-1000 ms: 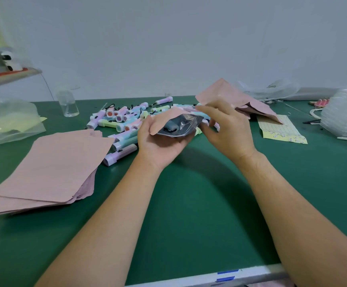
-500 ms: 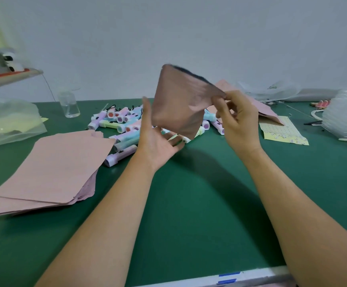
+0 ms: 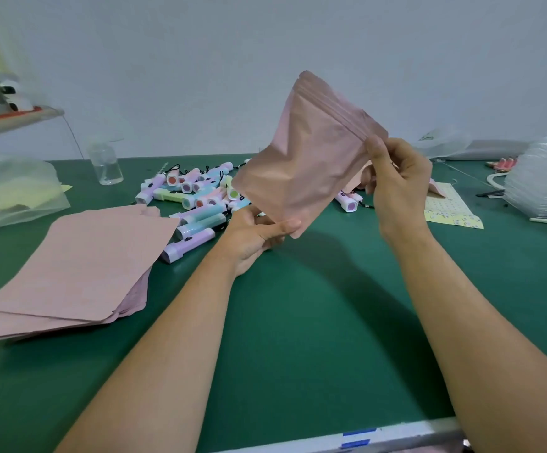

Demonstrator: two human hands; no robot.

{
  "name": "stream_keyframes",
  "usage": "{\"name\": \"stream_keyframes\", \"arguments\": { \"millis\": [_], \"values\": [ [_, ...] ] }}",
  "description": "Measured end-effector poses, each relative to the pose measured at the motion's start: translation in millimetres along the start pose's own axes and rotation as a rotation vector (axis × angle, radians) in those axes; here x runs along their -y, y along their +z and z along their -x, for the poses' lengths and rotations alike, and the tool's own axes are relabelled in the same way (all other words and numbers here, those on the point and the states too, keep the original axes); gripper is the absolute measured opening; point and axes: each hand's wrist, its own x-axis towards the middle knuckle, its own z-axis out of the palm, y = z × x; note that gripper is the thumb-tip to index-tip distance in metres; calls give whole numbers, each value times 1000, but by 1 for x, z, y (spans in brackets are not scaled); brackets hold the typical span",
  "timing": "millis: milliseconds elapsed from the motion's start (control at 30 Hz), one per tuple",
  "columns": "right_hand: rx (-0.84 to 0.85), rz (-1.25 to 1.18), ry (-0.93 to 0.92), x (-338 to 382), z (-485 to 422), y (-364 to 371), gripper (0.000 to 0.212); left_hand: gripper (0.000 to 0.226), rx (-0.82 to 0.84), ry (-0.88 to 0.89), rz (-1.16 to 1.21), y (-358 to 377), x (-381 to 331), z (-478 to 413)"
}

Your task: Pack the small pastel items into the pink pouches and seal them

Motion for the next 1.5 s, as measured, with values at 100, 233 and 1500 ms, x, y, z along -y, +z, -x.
{"name": "stream_keyframes", "arguments": {
  "millis": [100,233,1500],
  "values": [
    [-36,10,-2,-2,-3,-2,26,74,43,-13,-3,1,-2,3],
    [-73,-12,87,-8,-6,-5,29,82,106,5,199,-4,-6,4],
    [540,69,507,-55,18,-1,18,12,-208,21,54,-7,-4,0]
  ]
}}
